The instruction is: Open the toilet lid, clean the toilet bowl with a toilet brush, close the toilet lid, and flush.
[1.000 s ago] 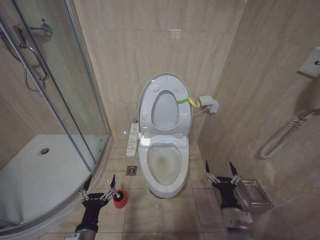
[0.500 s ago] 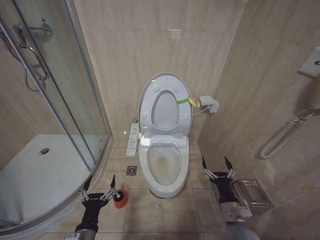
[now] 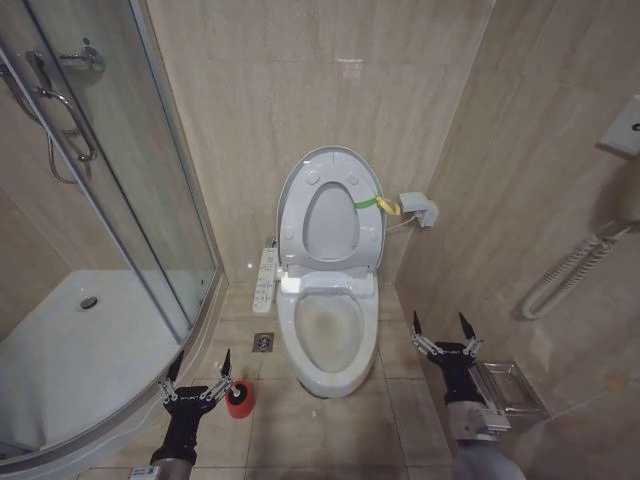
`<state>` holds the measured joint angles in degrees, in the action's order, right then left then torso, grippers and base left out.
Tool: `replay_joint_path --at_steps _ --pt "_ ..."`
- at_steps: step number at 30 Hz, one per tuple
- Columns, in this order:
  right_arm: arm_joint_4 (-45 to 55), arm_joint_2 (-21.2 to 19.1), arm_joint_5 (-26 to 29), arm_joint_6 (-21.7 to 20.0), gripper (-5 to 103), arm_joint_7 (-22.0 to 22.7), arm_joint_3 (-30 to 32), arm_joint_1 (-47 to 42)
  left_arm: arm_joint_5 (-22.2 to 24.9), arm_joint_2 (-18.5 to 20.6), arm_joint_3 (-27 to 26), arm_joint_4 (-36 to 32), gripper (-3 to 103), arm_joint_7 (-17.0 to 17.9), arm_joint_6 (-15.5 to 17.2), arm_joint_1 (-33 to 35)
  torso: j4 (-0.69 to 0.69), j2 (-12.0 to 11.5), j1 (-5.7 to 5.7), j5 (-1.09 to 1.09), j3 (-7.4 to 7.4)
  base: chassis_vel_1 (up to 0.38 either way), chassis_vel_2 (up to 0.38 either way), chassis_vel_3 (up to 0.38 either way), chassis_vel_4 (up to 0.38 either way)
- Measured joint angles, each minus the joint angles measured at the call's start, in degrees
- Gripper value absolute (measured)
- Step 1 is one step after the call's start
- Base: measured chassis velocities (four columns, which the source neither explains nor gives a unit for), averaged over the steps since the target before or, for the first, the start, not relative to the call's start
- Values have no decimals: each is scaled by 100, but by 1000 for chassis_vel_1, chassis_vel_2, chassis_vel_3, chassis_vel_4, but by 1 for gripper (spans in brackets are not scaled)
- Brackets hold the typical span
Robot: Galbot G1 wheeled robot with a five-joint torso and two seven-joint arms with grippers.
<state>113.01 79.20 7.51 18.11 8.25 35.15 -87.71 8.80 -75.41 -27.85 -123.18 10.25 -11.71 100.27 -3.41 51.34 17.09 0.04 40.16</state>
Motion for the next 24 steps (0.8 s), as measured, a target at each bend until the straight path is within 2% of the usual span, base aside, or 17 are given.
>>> replay_joint_path --at_steps 16,24 --pt "-54 35 -149 71 100 207 11 67 0 0 0 0 95 0 0 0 0 -1 -1 0 0 -33 32 29 -29" --pt "-66 65 -339 100 100 533 31 127 0 0 0 0 95 0 0 0 0 0 2 2 1 -48 -7 64 17"
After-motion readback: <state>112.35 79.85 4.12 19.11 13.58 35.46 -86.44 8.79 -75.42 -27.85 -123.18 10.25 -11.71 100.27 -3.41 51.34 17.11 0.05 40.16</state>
